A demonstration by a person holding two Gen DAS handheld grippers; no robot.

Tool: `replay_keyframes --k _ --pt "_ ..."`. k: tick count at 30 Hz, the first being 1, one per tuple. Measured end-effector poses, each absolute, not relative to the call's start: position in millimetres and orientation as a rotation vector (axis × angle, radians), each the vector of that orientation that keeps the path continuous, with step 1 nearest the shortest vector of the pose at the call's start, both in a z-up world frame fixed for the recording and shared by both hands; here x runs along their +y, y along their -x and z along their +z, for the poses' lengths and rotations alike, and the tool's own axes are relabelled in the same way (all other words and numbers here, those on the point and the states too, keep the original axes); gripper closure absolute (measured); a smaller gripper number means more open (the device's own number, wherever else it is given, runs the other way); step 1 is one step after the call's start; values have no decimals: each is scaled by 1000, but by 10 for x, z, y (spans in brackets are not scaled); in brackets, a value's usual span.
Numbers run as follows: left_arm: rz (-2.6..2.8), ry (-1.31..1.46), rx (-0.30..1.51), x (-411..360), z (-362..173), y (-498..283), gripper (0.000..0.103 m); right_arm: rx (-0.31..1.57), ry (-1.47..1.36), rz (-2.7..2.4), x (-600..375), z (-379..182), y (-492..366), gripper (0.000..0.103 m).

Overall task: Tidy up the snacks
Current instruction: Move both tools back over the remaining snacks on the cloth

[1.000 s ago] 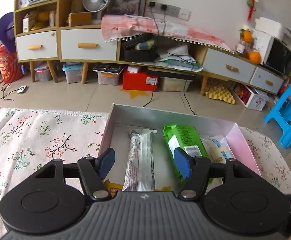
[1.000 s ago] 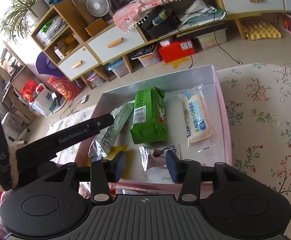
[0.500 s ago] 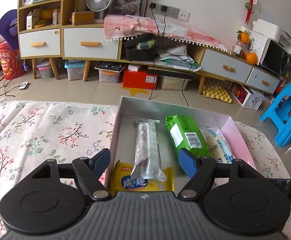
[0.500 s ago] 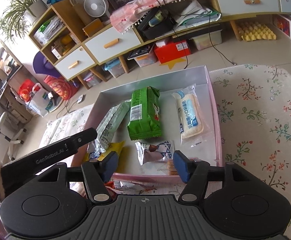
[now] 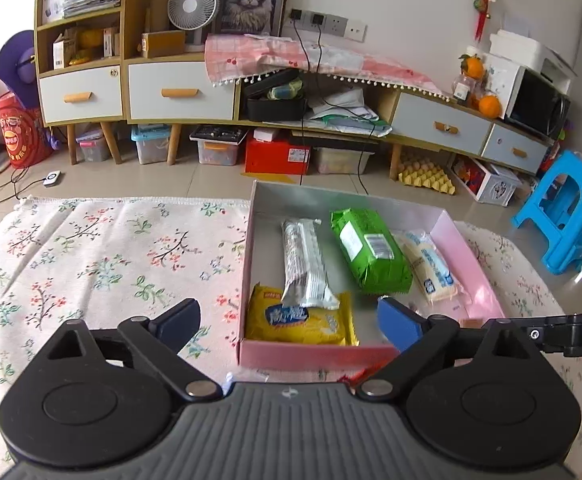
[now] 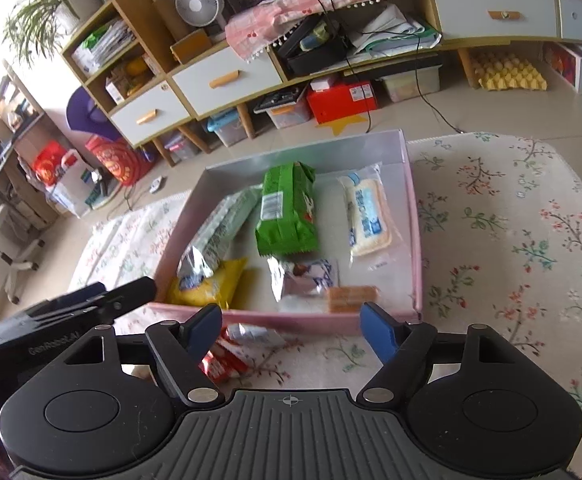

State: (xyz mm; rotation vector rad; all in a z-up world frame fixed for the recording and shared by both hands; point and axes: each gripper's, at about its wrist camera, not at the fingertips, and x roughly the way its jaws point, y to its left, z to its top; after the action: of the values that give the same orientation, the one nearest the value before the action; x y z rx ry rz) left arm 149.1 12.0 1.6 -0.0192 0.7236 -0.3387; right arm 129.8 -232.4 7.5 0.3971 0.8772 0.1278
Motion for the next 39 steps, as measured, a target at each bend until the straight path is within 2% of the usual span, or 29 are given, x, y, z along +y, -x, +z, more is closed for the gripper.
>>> replay_keyframes --k 10,23,34,39 --pt "-366 -87 752 173 -96 -1172 4 898 -361 108 -2309 -5 -934 25" --pt "-388 -67 823 389 -269 -854 2 909 -383 -39 -2499 -304 -299 23" --pt "-455 -4 889 480 -215 -765 1 1016 -234 -59 -2268 -476 -217 23" --pt "-449 -3 922 449 -262 -745 1 1006 -199 -30 -2196 -466 -181 23"
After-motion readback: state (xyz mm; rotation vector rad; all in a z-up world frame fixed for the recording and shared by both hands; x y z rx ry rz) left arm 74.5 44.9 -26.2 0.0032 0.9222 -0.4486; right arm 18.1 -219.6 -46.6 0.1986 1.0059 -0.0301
